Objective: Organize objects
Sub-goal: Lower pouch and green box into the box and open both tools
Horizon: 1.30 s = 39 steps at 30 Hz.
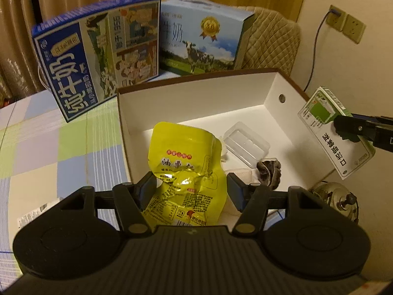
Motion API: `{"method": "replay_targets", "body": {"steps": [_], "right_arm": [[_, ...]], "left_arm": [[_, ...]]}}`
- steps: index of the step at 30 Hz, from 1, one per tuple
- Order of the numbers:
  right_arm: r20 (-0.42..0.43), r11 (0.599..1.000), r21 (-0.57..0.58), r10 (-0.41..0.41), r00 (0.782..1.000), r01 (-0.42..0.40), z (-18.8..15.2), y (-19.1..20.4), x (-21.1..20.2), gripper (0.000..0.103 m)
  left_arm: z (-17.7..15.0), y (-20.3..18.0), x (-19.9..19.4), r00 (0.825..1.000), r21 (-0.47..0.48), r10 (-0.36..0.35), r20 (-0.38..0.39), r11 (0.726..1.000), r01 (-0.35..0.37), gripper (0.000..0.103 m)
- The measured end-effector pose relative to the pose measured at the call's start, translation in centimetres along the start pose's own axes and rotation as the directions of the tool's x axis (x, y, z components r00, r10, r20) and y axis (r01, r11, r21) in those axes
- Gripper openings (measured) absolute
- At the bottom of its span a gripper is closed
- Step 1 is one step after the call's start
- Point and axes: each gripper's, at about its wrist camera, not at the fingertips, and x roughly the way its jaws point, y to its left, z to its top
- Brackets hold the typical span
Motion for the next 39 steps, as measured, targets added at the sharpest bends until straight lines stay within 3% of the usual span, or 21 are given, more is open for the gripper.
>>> {"method": "replay_targets", "body": {"steps": [11,21,39], "right_arm": [[-0.043,0.999,0.041,-0.02,0.999,0.022,0.1,-2.7,3.6,0.027],[-0.067,0.998,0.045,-0.04,0.997,0.043,0.2,-3.5,6.3,0.027],[-0.099,0.988,0.125,-0.081,0.992,0.093,-0.2,-4.3,10.0,0.027]], "left_arm": [[1.7,-1.2,4.2,0.998,0.008,0.032,-0.061,0.999,-0.032,0.058],[1.1,-1.5,7.4,0.983,0.03,0.061,-0.175,0.998,-0.057,0.059],[1.1,-1.7,7.2,0.983,0.031,0.045,-0.177,0.999,-0.04,0.073]]}}
